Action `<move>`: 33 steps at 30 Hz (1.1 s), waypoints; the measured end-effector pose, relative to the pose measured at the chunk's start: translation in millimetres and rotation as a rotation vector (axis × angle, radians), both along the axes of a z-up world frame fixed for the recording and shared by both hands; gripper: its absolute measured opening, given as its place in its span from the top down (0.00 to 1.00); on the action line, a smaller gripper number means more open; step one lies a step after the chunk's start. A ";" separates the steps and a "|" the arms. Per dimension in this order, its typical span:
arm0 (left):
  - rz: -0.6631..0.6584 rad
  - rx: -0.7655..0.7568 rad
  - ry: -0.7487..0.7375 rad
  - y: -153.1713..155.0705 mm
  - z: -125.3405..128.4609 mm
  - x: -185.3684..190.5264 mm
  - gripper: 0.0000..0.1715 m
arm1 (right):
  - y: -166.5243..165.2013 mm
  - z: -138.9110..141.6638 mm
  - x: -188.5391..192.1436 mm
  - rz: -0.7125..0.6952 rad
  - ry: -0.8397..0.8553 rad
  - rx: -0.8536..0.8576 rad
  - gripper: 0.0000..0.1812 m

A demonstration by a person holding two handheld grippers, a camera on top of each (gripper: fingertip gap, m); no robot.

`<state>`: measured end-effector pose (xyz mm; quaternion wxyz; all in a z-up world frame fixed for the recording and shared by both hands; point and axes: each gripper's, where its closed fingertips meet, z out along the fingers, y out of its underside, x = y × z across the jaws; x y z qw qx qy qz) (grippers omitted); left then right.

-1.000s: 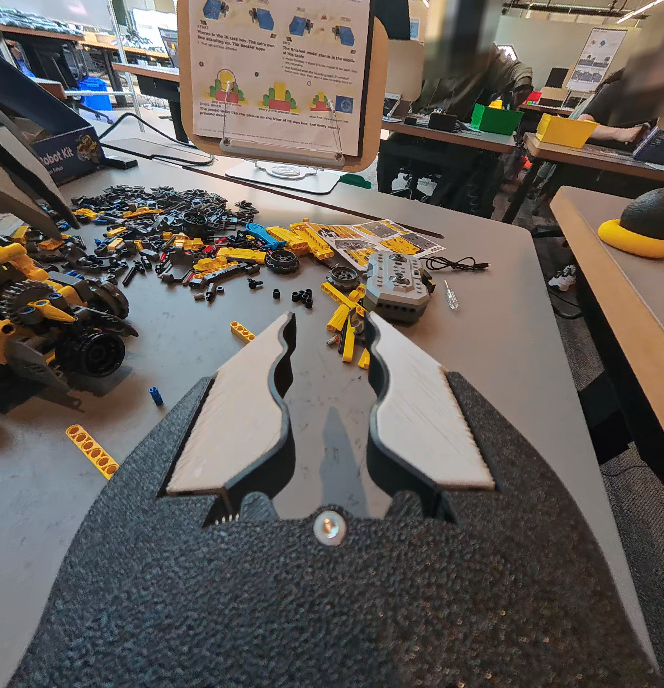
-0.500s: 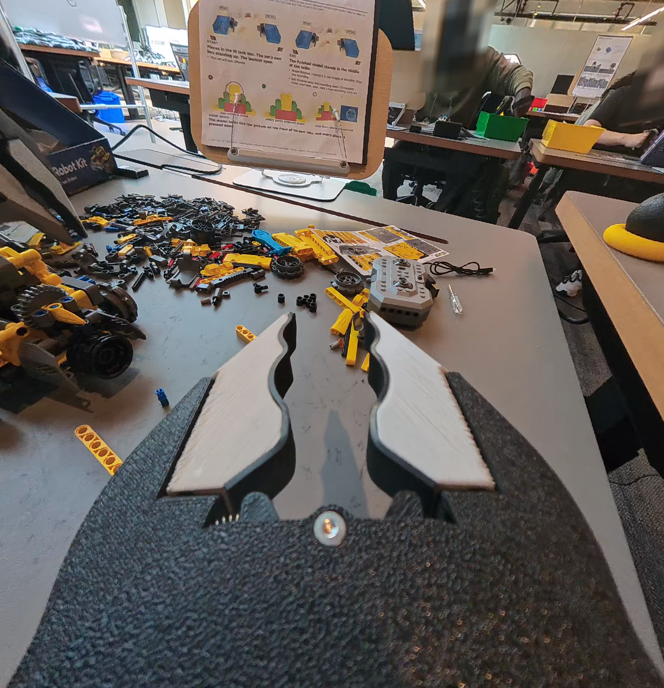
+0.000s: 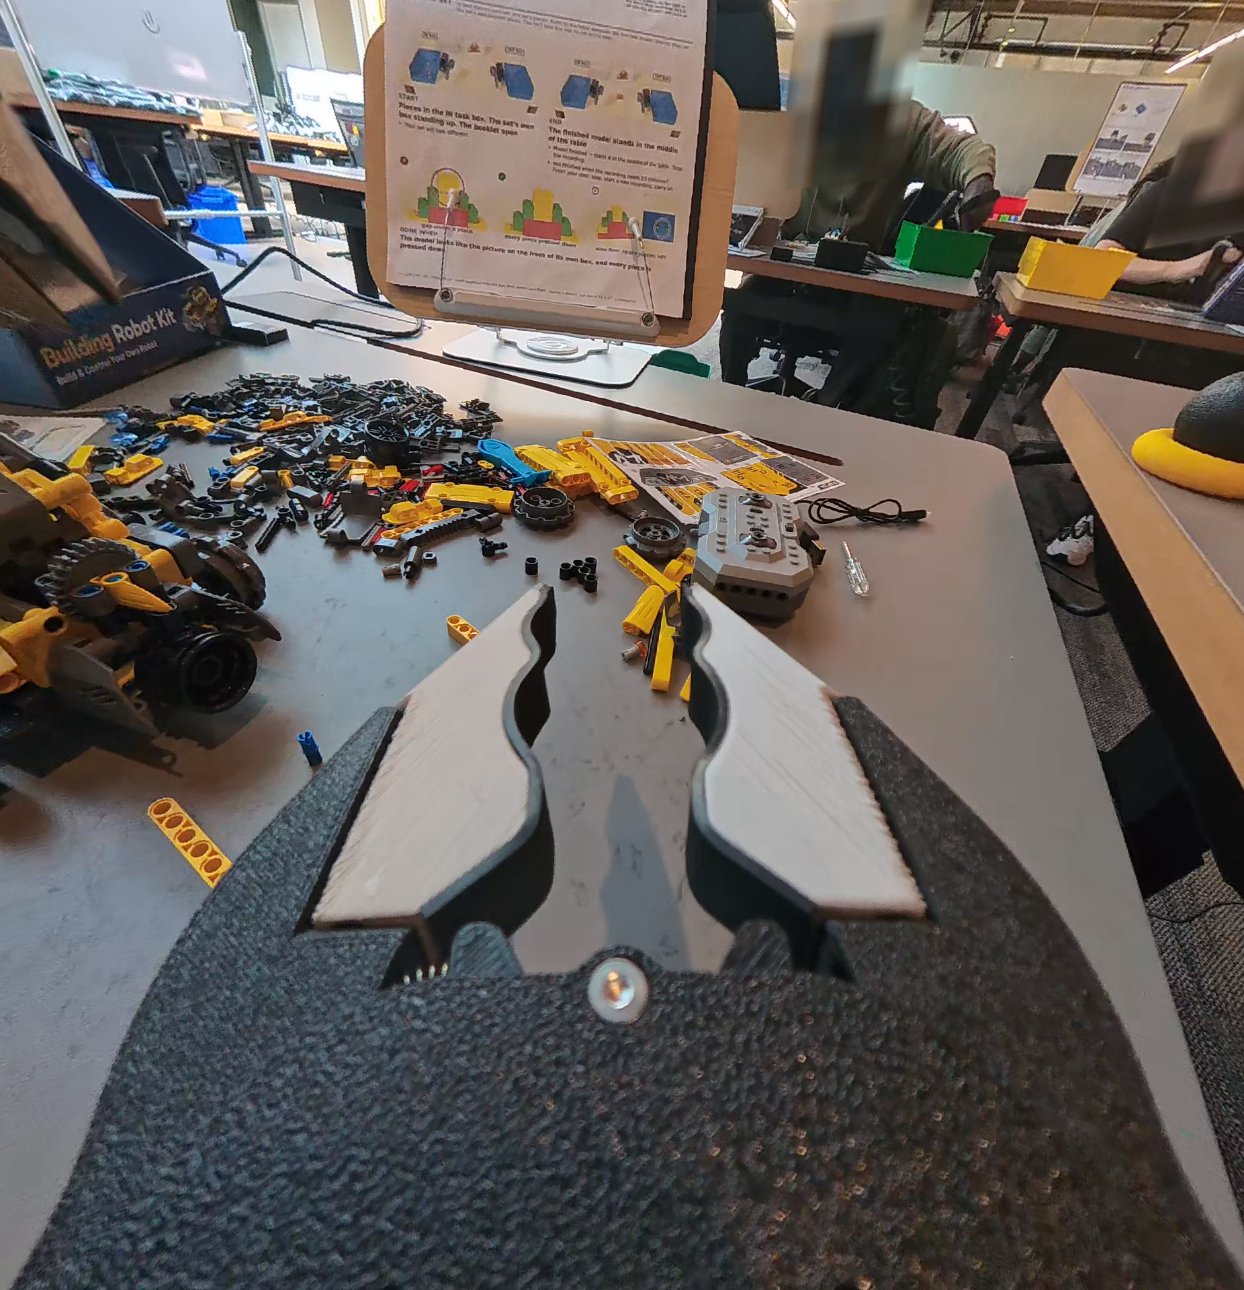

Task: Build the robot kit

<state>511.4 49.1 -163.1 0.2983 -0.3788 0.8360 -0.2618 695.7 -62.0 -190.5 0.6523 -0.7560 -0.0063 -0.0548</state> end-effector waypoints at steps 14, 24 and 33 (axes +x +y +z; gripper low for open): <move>-0.412 0.069 0.550 -114.2 -108.4 86.1 0.92 | -2.4 4.7 -1.0 0.015 0.014 0.034 0.81; -0.467 0.022 0.628 -115.3 -115.5 79.1 0.85 | -4.4 8.6 -0.7 0.034 0.046 0.064 0.81; -0.310 -0.066 0.281 -71.3 1.1 59.3 0.82 | 0.7 -1.9 -10.7 0.086 0.031 -0.010 0.82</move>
